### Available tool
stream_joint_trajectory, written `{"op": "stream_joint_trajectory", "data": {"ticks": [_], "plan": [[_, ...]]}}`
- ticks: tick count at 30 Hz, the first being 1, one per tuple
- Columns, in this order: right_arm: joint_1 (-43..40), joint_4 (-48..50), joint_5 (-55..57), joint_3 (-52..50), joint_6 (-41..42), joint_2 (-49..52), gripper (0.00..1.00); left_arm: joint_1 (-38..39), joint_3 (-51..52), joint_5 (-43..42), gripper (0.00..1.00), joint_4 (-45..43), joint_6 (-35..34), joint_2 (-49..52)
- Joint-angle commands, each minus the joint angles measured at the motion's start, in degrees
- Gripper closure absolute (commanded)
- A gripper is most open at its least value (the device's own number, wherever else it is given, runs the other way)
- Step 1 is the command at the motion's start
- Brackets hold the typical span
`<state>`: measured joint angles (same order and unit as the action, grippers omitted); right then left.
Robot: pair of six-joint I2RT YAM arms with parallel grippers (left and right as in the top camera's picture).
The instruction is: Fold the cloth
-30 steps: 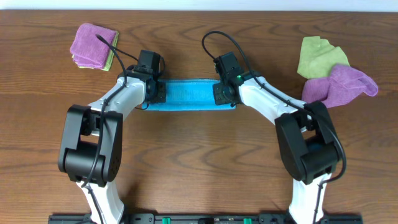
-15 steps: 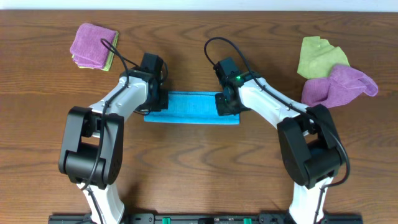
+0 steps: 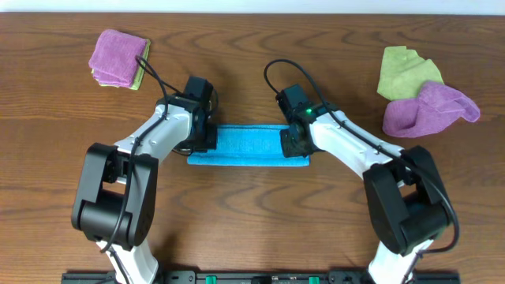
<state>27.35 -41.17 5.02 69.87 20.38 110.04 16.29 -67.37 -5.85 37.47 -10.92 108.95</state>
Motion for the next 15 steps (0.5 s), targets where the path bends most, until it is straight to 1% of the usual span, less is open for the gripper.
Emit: {"op": "stream_joint_trajectory", "data": {"ticks": [1,7,8,9,10,11,13,14,15], "plan": [[0.44,0.94,1.2,-0.39,0.33,-3.02,0.99,0.04,1.05,0.0,0.94,-0.02,-0.94,-1.07],[0.02,0.85,1.14,-0.39,-0.28,-10.29,0.99,0.02,1.05,0.07,0.94,-1.42,-1.11,-2.86],[-0.42,0.33,0.76,-0.39,-1.31,-12.26,0.96,0.02,1.05,0.04,0.94,-1.57,-1.09,-3.15],[-1.31,-0.66,-0.44,-0.39,-2.54,-14.4,0.84,-0.02,1.05,0.15,0.94,-1.68,-1.07,-3.34],[-2.27,-1.55,-2.47,-0.39,-3.63,-15.72,0.78,-0.07,1.05,0.35,0.94,-1.7,-1.07,-3.37],[-4.02,-2.84,-6.36,-0.39,-5.2,-17.16,0.73,-0.15,1.05,0.52,0.94,-1.73,-1.03,-3.34],[-8.66,-5.16,-13.4,-0.52,-6.95,-19.47,0.72,-0.17,1.07,1.42,0.94,-1.77,-0.85,-3.34],[-10.88,-6.01,-15.74,-0.72,-7.78,-20.41,0.72,-0.17,1.07,2.1,0.94,-1.79,-0.83,-3.34],[-12.7,-6.51,-17.38,-0.98,-8.74,-21.18,0.7,-0.17,1.07,2.49,0.94,-1.84,-0.81,-3.34]]}}
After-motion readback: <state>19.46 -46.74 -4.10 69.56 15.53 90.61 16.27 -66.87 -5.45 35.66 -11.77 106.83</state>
